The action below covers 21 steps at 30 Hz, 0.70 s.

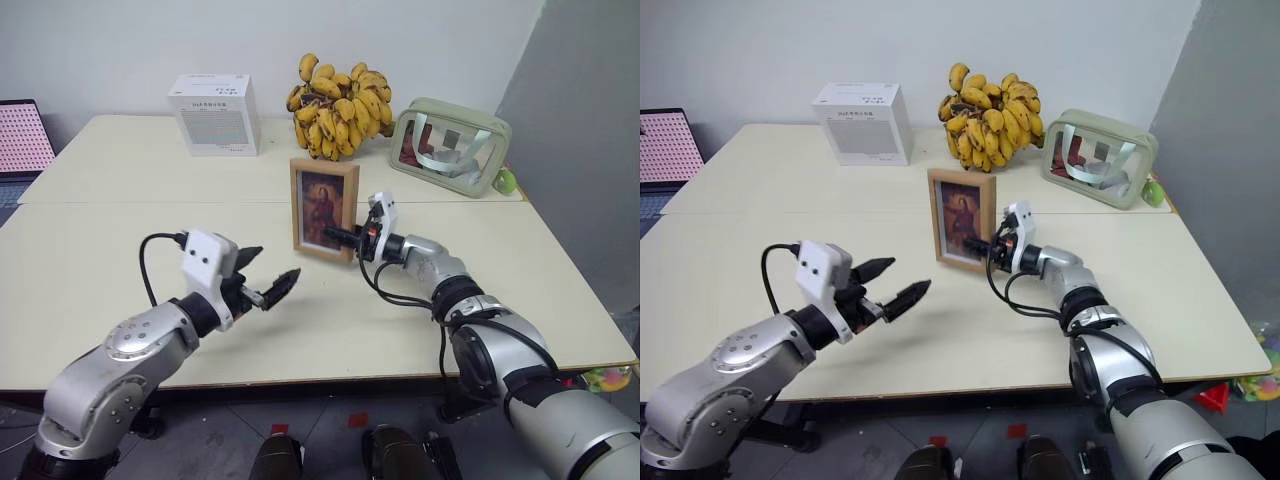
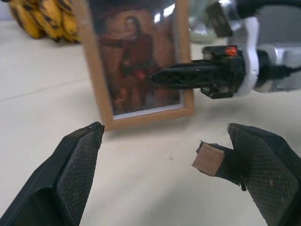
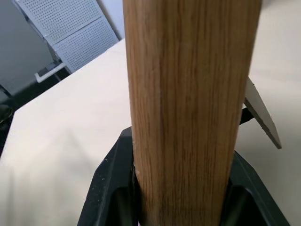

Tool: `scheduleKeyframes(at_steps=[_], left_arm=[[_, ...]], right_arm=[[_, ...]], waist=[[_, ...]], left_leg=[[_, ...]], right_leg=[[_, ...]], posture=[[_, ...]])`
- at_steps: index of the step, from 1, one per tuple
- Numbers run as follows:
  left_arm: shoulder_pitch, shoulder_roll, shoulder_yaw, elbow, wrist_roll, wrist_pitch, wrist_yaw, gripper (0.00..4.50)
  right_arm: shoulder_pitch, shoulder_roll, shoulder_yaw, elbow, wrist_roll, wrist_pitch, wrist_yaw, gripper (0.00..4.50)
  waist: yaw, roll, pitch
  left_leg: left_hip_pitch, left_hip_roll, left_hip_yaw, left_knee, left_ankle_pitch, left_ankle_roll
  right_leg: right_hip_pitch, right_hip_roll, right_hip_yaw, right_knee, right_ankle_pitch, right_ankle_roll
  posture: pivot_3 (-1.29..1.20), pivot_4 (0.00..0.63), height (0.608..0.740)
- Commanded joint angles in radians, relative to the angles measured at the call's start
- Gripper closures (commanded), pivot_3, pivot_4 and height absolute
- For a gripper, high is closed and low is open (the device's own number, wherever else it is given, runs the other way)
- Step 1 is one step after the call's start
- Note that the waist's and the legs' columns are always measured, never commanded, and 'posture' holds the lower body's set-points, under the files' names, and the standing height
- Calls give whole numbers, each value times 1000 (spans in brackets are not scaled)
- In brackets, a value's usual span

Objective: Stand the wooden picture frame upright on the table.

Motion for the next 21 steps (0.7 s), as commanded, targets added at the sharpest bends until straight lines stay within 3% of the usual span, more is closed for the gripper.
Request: scheduleKeyframes(at_steps=[1,2,3,5,13,16,18,21], left_arm=[[7,-23,-1,-4,71,-48,-46,0],[7,-39,-2,17,79,-51,-53,0],[5,-52,-1,35,85,-53,-59,0],[-8,-72,4,58,92,-48,-71,0],[-89,-96,21,166,127,-41,-143,0],[-105,-80,41,199,123,-22,-175,0],[-134,-31,75,243,83,34,-235,0],[-190,50,119,309,11,130,-333,0]], right_arm=[[30,0,1,-19,-42,-56,12,3181],[66,-3,18,-34,-63,-89,14,3181],[97,-7,29,-49,-77,-111,19,2491],[132,-17,35,-75,-92,-127,22,2215],[308,-117,99,-339,-136,-79,105,314],[451,-229,132,-618,-157,5,123,53],[567,-352,137,-925,-140,137,152,53],[622,-458,121,-1239,-42,371,162,53]], waist=[[-2,0,0],[-1,0,-1],[-1,0,-1],[1,0,-2],[-3,1,-2],[4,1,-2],[11,1,-3],[15,3,-2]], left_leg=[[-2,0,0,0,0,0],[-2,1,0,0,0,0],[-2,1,-1,0,0,0],[-2,1,-1,0,0,0],[-3,0,-2,2,0,0],[-3,0,-1,1,0,0],[-3,0,-1,1,0,0],[-6,0,-1,1,0,0]], right_leg=[[-2,0,0,1,0,0],[-3,1,0,2,0,0],[-3,1,-1,2,0,0],[-2,1,-1,2,0,0],[-2,1,-1,2,1,2],[-2,1,-1,2,0,1],[-2,1,-1,1,0,1],[-6,0,-2,2,-1,2]], posture=[[0,150,740],[0,150,740],[0,150,740],[0,150,740],[0,150,740],[0,150,740],[0,150,740],[0,150,740]])
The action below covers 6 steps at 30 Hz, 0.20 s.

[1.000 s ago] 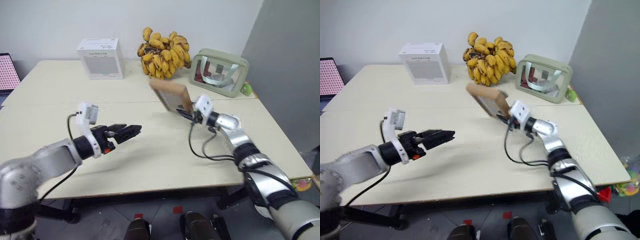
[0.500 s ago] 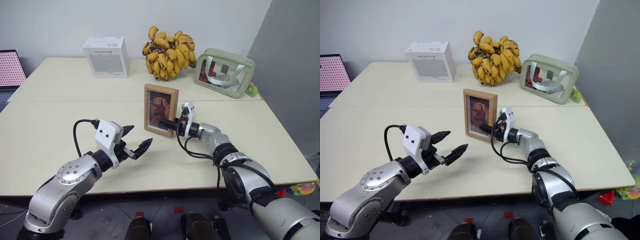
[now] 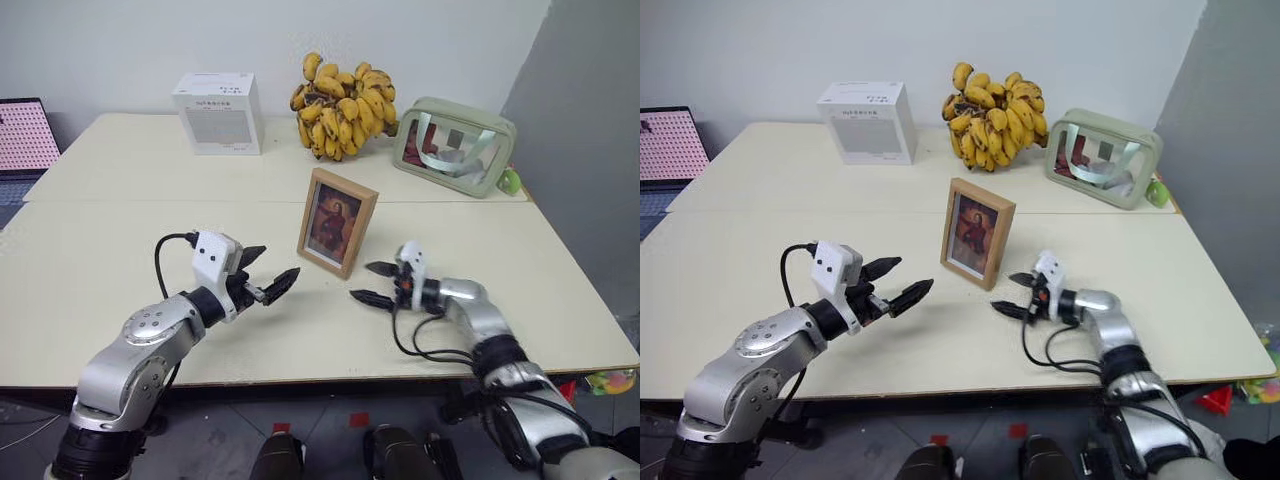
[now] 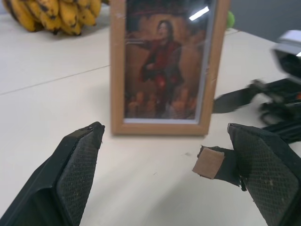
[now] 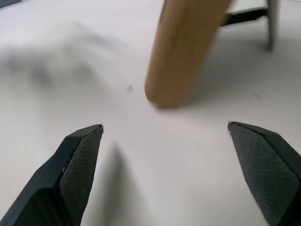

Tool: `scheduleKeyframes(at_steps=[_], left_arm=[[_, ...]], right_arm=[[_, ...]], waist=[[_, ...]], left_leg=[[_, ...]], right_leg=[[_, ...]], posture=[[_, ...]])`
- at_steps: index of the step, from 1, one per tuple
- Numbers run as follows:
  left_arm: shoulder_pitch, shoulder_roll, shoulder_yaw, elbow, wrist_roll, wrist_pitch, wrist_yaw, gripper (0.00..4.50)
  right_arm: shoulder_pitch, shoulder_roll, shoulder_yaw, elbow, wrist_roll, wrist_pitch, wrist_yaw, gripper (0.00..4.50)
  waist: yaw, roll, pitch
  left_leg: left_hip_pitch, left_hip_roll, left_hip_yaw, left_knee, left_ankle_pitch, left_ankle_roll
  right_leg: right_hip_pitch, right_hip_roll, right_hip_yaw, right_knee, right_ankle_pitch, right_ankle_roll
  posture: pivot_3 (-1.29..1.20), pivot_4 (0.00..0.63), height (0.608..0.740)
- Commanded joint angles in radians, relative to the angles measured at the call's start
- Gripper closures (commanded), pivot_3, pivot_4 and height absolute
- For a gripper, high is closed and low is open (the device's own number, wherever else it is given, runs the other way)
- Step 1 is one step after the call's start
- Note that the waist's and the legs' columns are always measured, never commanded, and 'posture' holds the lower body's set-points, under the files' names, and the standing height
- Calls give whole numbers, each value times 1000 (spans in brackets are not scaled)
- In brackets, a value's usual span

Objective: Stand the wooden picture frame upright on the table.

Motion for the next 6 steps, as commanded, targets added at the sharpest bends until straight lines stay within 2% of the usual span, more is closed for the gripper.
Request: scheduleKeyframes(at_steps=[1,3,6], left_arm=[[-109,104,88,89,-105,113,-158,0],[-191,176,114,182,-139,164,-258,0],[-285,261,92,277,-119,171,-377,0]], right_arm=[[-1,-108,-47,-432,178,357,9,53],[-49,-139,-82,-572,284,556,-29,53],[-108,-140,-112,-654,363,715,-100,53]], waist=[[-7,1,1],[-22,1,1],[-35,0,2]], left_leg=[[0,1,1,0,0,0],[2,2,1,1,0,0],[6,2,-3,0,0,0]], right_leg=[[-1,0,0,0,0,0],[-1,1,0,2,1,-1],[-1,2,-1,3,2,-2]], posture=[[0,150,740],[0,150,740],[0,150,740]])
